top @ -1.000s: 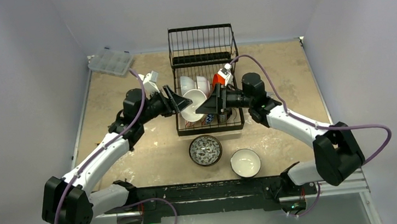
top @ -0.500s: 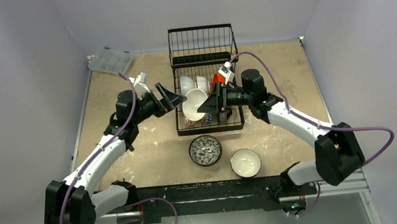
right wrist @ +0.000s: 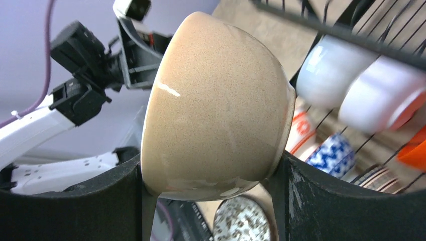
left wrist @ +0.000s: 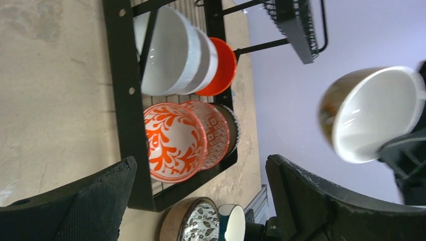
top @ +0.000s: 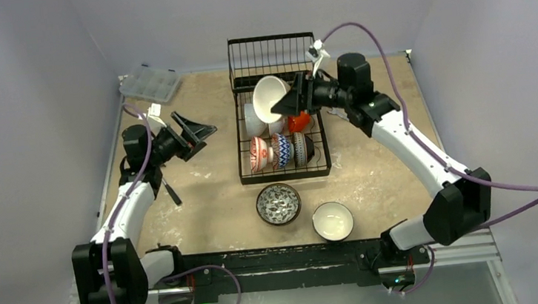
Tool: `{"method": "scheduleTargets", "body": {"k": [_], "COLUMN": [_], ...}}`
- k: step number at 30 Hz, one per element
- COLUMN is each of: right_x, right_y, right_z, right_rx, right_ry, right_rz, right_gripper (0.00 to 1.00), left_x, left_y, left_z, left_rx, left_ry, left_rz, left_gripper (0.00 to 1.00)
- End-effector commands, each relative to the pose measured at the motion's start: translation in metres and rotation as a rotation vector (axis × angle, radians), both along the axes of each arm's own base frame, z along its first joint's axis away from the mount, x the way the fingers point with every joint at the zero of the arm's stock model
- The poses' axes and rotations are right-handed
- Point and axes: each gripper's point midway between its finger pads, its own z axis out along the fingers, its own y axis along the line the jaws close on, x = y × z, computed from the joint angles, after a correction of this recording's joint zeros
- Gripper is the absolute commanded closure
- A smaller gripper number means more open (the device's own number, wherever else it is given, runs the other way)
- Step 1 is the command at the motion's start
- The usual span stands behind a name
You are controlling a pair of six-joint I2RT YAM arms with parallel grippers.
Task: Load the bowls into the dish rack
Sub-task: Turn the bowl upside down on the dish rack.
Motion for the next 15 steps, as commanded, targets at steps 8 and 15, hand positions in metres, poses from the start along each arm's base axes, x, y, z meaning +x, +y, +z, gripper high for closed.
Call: {"method": "scheduleTargets", "body": {"k": [8, 15], "right_x": [0.072, 0.12], "right_y": [-0.021, -0.025], "right_z": [0.084, 0.104], "right_rx": [-0.214, -0.329], "right_ry": [-0.38, -0.457], "right_rz": [-0.174, -0.25], "right_gripper": [1.0, 1.0], "left_x": [0.009, 0.003], "left_y": [0.025, 0.051], "left_z": [-0.019, -0.036], "left_rx": [0.296, 0.497], "left_ry": [0.012, -0.014], "left_rz": [-0.051, 0.032], "left_gripper": [0.01, 0.02]}}
